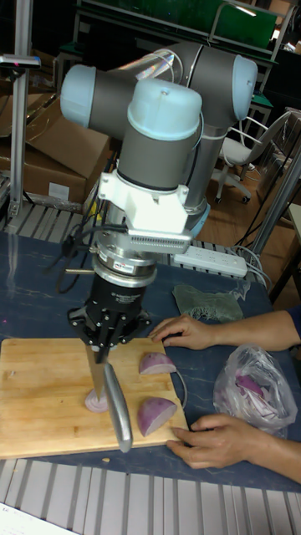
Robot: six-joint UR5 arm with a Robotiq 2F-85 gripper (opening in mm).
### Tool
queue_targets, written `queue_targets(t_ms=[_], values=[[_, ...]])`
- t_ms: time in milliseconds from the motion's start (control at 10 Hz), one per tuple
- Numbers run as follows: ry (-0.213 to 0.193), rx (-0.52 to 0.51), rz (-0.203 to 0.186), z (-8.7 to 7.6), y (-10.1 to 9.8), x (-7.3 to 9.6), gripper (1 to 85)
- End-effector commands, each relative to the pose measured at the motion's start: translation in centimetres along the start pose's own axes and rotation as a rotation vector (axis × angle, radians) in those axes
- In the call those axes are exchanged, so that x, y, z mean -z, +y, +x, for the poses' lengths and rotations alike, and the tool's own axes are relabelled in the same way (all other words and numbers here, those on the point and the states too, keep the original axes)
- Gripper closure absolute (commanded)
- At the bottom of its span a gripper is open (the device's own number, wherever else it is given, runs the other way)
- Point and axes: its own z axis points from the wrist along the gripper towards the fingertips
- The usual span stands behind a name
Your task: Chop the onions
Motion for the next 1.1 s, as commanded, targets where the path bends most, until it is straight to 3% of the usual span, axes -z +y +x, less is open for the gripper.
queue_targets(t_ms=[0, 600, 1000], values=[[0.001, -0.011, -0.054, -0.6, 1.9, -0.8, 84.7], [0.001, -0.041, -0.061, -1.1, 1.9, -2.0, 84.7], [0.03, -0.051, -0.092, -0.7, 2.4, -2.5, 84.7]])
